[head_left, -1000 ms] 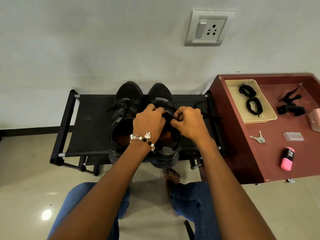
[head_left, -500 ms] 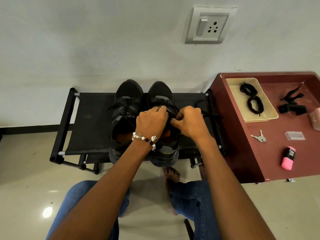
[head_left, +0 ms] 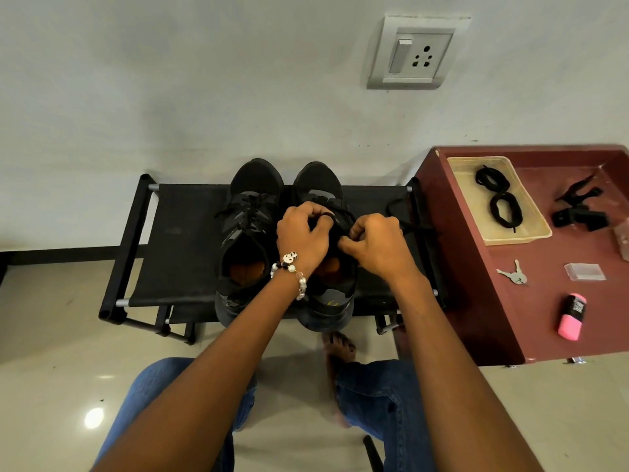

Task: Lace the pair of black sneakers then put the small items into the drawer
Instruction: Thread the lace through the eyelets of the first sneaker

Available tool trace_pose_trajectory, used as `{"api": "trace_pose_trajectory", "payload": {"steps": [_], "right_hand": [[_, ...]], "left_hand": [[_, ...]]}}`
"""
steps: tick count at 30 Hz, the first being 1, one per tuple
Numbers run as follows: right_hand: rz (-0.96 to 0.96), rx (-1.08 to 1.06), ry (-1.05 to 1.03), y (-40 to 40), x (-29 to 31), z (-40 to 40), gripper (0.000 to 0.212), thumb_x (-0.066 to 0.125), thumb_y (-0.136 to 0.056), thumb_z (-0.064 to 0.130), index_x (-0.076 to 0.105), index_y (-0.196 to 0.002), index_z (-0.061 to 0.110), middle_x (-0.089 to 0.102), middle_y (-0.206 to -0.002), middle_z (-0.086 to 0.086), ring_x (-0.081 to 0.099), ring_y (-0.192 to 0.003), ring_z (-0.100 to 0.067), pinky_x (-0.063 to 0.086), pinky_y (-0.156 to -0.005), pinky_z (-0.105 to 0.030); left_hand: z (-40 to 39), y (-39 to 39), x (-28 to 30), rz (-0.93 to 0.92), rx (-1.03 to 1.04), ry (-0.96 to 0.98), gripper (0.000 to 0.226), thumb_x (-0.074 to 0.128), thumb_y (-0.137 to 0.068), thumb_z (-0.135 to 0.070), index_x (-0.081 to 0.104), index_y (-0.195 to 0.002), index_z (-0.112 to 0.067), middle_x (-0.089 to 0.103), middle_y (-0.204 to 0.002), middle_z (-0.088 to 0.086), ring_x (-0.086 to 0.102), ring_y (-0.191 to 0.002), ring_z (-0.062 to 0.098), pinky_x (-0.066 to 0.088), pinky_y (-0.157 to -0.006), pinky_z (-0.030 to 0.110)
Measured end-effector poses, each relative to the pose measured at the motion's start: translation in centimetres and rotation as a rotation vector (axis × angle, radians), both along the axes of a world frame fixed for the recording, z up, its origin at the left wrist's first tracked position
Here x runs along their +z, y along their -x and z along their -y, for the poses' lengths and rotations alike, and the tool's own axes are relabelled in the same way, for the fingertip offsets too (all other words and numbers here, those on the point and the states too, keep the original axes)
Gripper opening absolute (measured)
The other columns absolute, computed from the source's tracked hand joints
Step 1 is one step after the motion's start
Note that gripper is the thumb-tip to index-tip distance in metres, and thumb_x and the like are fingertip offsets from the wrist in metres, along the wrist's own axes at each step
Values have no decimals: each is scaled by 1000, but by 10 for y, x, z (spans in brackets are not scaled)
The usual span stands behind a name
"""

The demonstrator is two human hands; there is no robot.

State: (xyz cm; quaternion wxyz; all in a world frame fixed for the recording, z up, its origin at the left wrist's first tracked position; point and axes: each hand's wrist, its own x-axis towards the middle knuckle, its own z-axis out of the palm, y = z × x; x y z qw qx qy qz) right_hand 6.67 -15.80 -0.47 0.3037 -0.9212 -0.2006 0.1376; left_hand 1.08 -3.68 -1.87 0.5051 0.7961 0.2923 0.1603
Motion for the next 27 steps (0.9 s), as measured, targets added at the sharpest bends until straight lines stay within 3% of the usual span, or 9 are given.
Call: {"api": "trace_pose_trajectory", "payload": {"steps": [6,8,12,14,16,20,22,24,27], "right_hand": [[21,14,24,2,-2,-2,28,74,-81,30,62,-76,5,55,-63,-2,56,-63,-23,43,-54,-28],[36,14,22,2,-2,-3,30,75,-81,31,62,-76,4,54,-63,-2,56,-63,-23,43,-55,-29],[61,29,31,3,-1,-3,34,73,-83,34,62,-76,2,58,-66,-5,59,-65,-25,48,-55,-33],[54,30,31,3,-2,-2,33,74,-81,34,62,-78,3,61,-70,-7,59,-67,-25,51,-58,-37],[29,6,14,3,-4,0,29,74,-80,33,61,-78,7,60,-71,-6,59,-68,-25,51,-61,-38],[-10,-28,-17,4,-6,0,28,75,-77,29,57,-75,9,59,-68,-4,58,-66,-25,51,-62,-40],[9,-22,4,6,-6,-3,28,74,-76,31,54,-73,11,61,-72,-5,60,-70,-27,52,-63,-41],[29,-20,24,5,-7,-3,28,73,-77,32,52,-72,14,61,-75,-7,60,-73,-29,52,-64,-41],[45,-25,34,5,-8,-3,29,73,-76,33,49,-70,17,62,-78,-9,60,-74,-31,51,-64,-39]], "left_hand": [[-16,6,15,-11,-252,-47,8,64,-85,-15,65,-82,-23,59,-96,-4,56,-94,15,49,-89,40],[-22,7,19,-167,-346,-273,2,62,-84,-30,61,-83,-32,54,-103,-7,49,-107,21,42,-94,45],[-23,10,29,-338,-408,-991,32,50,-86,-55,65,-100,-31,52,-117,-3,40,-121,26,31,-95,49],[-19,9,30,-317,-408,-1057,32,48,-90,-50,66,-101,-27,53,-118,-2,40,-122,25,31,-95,50],[-19,7,27,-271,-390,-798,23,53,-90,-45,65,-95,-25,54,-113,-3,45,-115,21,35,-94,47],[-25,8,27,-17,-186,264,11,66,-89,-15,66,-78,-14,64,-87,4,61,-85,17,53,-82,37],[-25,9,28,10,-96,579,17,61,-92,-10,65,-76,-11,66,-80,5,63,-78,15,54,-71,28],[-24,6,26,-37,-95,539,20,57,-95,-12,65,-77,-13,66,-80,4,63,-80,16,54,-73,28],[-23,2,23,-89,-223,179,10,58,-94,-12,56,-99,-20,65,-85,1,63,-87,15,50,-78,24]]}}
